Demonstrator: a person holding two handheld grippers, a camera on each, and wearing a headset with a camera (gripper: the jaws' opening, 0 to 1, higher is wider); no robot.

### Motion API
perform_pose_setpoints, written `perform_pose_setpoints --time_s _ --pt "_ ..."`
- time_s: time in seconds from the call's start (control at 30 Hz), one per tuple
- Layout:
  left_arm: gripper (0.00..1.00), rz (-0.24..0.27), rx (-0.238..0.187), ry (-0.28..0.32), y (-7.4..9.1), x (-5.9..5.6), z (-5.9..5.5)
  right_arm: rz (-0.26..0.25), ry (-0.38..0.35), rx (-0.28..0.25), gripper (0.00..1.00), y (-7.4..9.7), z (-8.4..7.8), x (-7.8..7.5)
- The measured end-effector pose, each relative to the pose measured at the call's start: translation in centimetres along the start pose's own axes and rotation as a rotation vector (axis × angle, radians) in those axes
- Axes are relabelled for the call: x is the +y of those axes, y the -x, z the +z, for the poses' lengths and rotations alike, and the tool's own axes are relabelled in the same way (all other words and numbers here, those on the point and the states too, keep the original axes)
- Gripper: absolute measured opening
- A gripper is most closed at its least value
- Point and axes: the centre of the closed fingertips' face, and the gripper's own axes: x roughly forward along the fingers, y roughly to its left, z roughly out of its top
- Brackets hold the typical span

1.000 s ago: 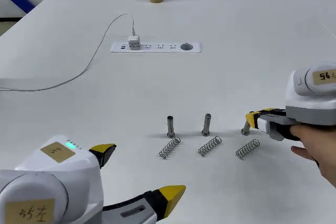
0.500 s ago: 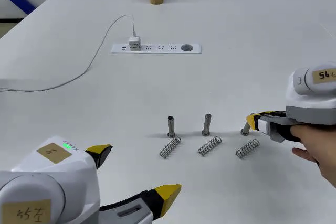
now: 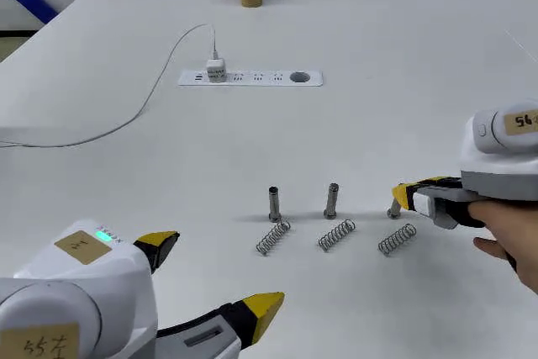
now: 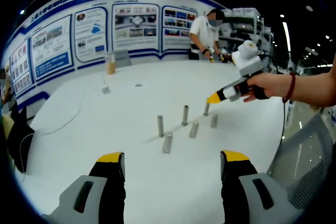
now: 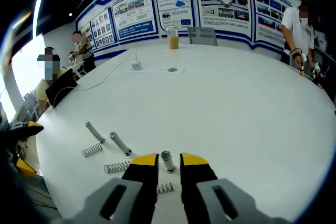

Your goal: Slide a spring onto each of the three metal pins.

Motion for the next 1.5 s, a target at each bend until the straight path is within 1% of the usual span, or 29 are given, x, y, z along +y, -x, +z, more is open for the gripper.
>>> perform_pose_setpoints --time_s 0.17,0.23,0.3,0.4,0.53,0.67,0.87,0.93,1.03,1.1,1.2,1.3,1.43,1.5 --pt "0.74 0.001 0.001 -0.002 -0.2 0.1 0.0 0.006 0.01 -0.022 0.21 0.7 0.5 0.2" --pt "0.73 0.002 0.004 -0.008 -0.2 0.1 0.0 0.02 0.016 -0.039 0.23 1.1 0.9 0.5" --pt "0.7 -0.002 0.006 -0.013 -0.4 0.2 0.0 0.046 0.033 -0.07 0.25 1.5 1.5 1.1" --pt "0.66 -0.003 0.013 -0.029 -0.7 0.4 -0.1 0.062 0.059 -0.079 0.3 2.2 1.8 1.4" --pt "0.63 -0.005 0.032 -0.053 -1.3 0.8 -0.5 0.112 0.076 -0.111 0.35 3.2 2.4 2.2" --pt "0.6 -0.016 0.04 -0.054 -1.9 0.9 -0.6 0.153 0.09 -0.127 0.43 3.9 2.5 3.0" --pt "0.55 -0.016 0.054 -0.057 -3.3 1.5 -1.1 0.204 0.106 -0.134 0.5 4.8 2.1 3.8" --pt "0.53 -0.024 0.061 -0.045 -3.8 1.6 -1.3 0.222 0.11 -0.133 0.52 5.0 1.9 4.1" --pt "0.5 -0.035 0.071 -0.049 -4.5 1.7 -1.5 0.238 0.113 -0.129 0.54 5.1 1.6 4.3" --pt "0.49 -0.044 0.086 -0.049 -5.0 1.9 -1.8 0.243 0.114 -0.122 0.54 5.2 1.3 4.4" --pt "0.47 -0.049 0.085 -0.041 -5.8 2.1 -1.9 0.242 0.142 -0.111 0.54 5.2 0.9 4.5" --pt "0.44 -0.052 0.101 -0.058 -6.5 2.1 -2.3 0.255 0.144 -0.107 0.55 5.2 0.6 4.7" --pt "0.4 -0.073 0.109 -0.071 -7.4 1.7 -2.7 0.255 0.167 -0.103 0.55 5.2 0.1 5.1" --pt "0.38 -0.078 0.117 -0.077 -7.8 1.7 -2.9 0.261 0.167 -0.101 0.56 5.2 -0.1 5.3"
